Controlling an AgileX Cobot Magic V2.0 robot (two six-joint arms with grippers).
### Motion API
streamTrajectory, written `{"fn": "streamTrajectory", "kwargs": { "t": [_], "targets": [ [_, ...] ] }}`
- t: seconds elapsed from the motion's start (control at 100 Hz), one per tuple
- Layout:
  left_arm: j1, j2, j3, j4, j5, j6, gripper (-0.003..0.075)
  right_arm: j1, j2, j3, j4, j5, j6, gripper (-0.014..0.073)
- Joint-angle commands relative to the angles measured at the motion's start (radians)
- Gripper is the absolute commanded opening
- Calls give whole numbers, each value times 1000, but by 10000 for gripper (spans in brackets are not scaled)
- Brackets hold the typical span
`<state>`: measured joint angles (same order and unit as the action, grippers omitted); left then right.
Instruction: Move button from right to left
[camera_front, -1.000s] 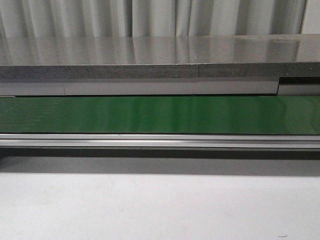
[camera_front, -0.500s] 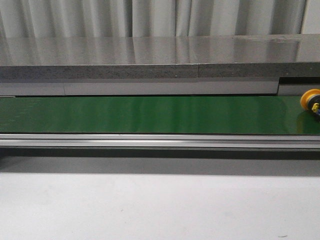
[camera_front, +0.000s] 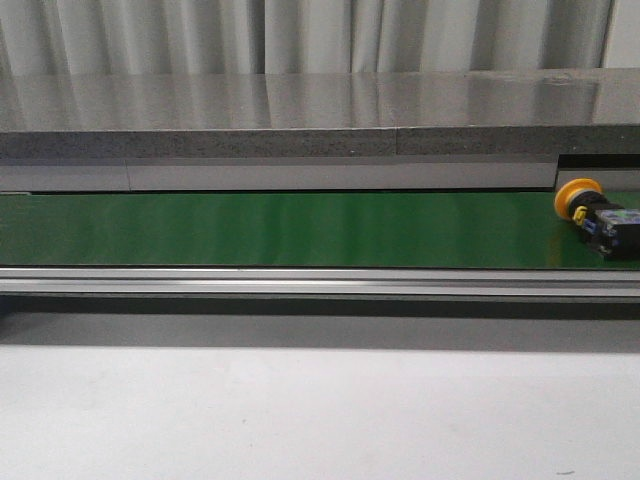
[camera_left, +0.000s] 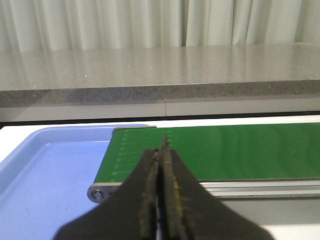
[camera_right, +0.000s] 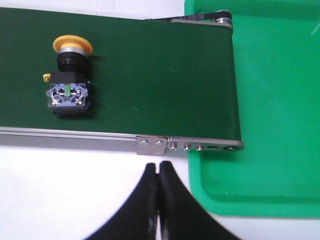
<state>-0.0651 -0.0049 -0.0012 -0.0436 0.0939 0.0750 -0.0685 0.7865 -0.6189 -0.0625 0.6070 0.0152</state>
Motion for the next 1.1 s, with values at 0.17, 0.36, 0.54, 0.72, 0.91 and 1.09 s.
{"fn": "streamTrajectory", "kwargs": {
  "t": [0.17, 0.36, 0.54, 0.72, 0.91, 1.09],
  "targets": [
    [-5, -32, 46, -4, -76, -9, -20, 1, -300, 154, -17, -203, -5, -68],
    [-5, -32, 46, -4, -76, -9, -20, 1, -462, 220, -16, -217, -5, -68],
    [-5, -32, 46, -4, -76, -9, -20, 1, -557, 270, -14, -237, -5, -68],
    [-5, -32, 46, -4, -76, -9, -20, 1, -638, 312, 2, -241, -5, -68],
    [-5, -32, 46, -4, -76, -9, -20, 1, -720, 342, 62, -274, -5, -68],
    [-5, -32, 46, -4, -83, -9, -20, 1, -768, 364, 62, -302, -5, -68]
  ]
}}
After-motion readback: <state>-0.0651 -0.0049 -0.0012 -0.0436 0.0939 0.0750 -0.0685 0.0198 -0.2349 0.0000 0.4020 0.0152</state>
